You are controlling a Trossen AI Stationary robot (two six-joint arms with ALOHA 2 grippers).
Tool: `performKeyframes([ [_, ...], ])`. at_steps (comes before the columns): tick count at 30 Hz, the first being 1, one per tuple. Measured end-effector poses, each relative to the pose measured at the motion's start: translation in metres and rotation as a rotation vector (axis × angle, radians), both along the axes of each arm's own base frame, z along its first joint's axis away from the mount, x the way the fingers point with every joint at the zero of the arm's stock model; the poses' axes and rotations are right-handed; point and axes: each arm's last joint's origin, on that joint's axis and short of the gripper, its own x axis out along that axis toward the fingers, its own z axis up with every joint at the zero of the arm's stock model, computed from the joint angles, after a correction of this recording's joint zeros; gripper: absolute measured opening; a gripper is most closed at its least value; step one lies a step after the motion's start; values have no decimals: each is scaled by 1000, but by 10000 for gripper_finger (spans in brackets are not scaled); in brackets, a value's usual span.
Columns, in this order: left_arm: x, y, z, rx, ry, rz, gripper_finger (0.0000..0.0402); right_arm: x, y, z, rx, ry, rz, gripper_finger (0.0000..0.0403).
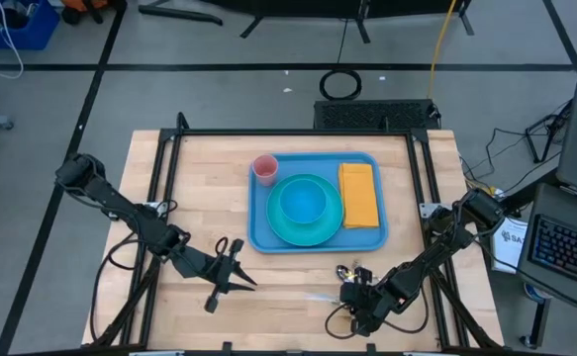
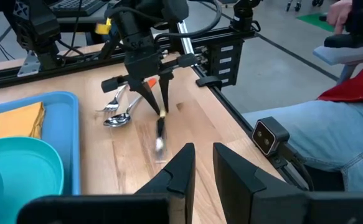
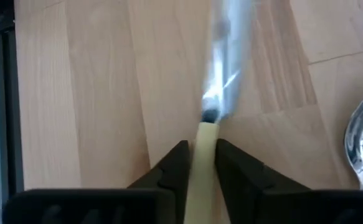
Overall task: Set up tray
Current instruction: Put the yellow knife on top of the yellow napkin
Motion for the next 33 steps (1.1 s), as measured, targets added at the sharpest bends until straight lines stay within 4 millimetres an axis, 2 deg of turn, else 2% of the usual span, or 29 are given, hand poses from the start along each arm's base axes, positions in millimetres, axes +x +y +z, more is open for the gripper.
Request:
performKeyframes([
  [3, 0, 0, 0, 0, 0, 0, 63, -1, -1, -1, -11, 14, 13, 25],
  [18, 0, 0, 0, 1, 1, 1, 63, 0, 0, 1, -23, -23, 10, 23],
  [23, 0, 0, 0, 1, 1, 1, 63, 2, 0, 16, -6, -102, 7, 23],
  [30, 0, 0, 0, 0, 0, 1, 63, -1, -7, 32, -66, -164, -8, 23],
  [32, 0, 0, 0, 1, 1, 1, 63, -1, -8, 35, -72, -173, -16, 2],
  [33, 0, 0, 0, 1, 2, 1, 63, 0, -8, 35, -70, -174, -17, 4],
])
